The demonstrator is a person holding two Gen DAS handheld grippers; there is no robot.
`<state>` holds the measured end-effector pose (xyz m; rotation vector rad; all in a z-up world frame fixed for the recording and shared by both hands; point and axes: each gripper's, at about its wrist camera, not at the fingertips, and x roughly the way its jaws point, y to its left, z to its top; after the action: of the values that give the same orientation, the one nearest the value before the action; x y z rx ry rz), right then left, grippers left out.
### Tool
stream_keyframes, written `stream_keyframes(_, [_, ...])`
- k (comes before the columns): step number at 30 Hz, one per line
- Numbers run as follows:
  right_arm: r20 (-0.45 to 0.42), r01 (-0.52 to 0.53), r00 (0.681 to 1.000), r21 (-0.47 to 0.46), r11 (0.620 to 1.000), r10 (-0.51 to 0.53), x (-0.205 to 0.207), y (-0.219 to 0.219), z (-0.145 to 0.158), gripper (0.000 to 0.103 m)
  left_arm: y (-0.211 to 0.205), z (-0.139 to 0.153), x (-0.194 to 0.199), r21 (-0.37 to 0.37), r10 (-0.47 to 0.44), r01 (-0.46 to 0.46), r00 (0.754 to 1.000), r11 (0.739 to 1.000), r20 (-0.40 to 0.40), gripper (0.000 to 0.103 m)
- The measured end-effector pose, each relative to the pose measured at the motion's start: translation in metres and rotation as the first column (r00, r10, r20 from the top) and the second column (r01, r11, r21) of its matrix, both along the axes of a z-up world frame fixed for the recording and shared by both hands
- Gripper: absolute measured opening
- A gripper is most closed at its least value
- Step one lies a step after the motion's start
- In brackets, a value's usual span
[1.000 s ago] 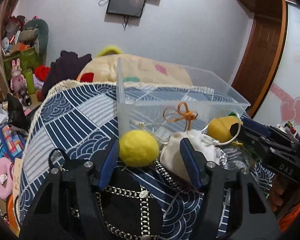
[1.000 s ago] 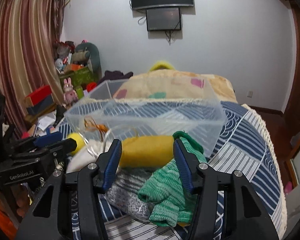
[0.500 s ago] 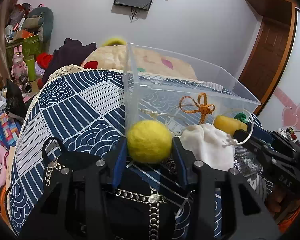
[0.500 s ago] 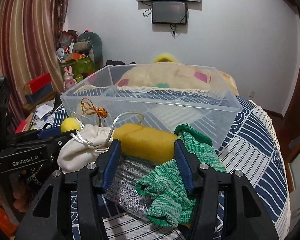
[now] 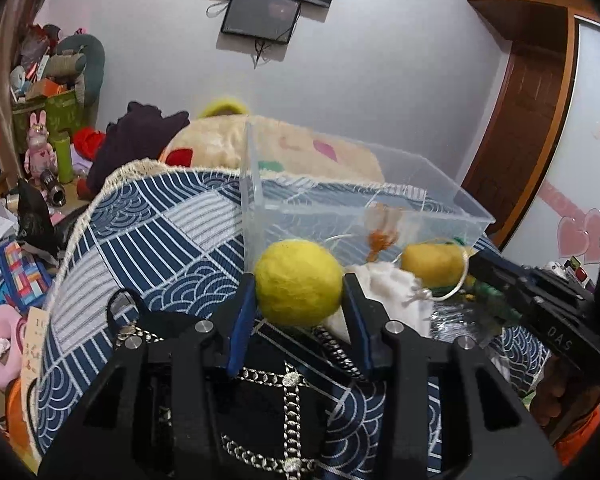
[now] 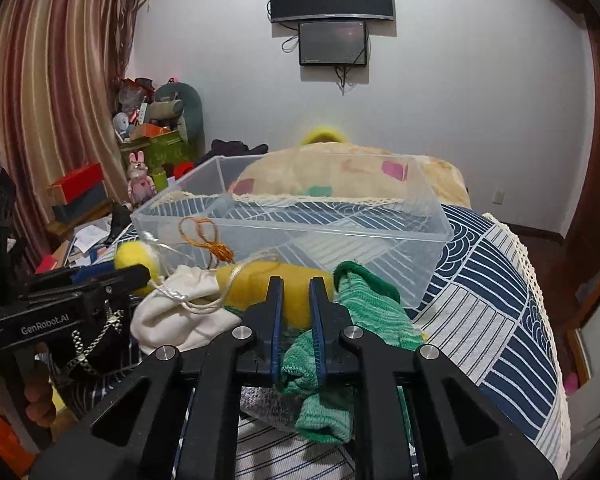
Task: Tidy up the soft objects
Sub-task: 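Carry the sponge into the clear box and release while the left gripper drops the ball in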
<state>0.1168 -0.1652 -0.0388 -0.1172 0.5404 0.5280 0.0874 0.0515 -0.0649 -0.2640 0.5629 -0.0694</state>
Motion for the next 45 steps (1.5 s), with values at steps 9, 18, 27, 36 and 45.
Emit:
stream_keyframes(9, [-0.060,-0.009,0.998,-0.010,1.000,0.008,0.011,0.012,-0.008,0.066,0.002,0.009,-0.010,-0.003,-0.001,0.001,0.999,1.000,0.034,0.042])
stream_keyframes(18, [-0.070,-0.031,0.997,-0.033,0.999,0.029,0.019,0.029,-0.012,0.067,-0.001,0.003,-0.008,-0.011,-0.017,0.017,1.000,1.000,0.018,0.042])
stream_keyframes(27, [-0.061,-0.002,0.998,-0.039,0.999,0.000,0.016,0.019,-0.012,0.055,-0.004,0.007,-0.009,0.003,-0.013,0.013,1.000,1.000,0.026,0.042])
stream_keyframes(36, [0.028,0.038,0.999,-0.048,0.998,-0.036,-0.004,-0.003,0.013,0.055,-0.009,0.030,-0.015,0.031,-0.011,0.009,0.997,0.999,0.080,0.043])
stream_keyframes(45, [0.081,0.046,0.995,0.033,0.998,-0.049,-0.007,-0.017,0.039,0.056,-0.005,0.050,-0.004,0.005,-0.008,0.007,0.994,1.000,0.105,0.043])
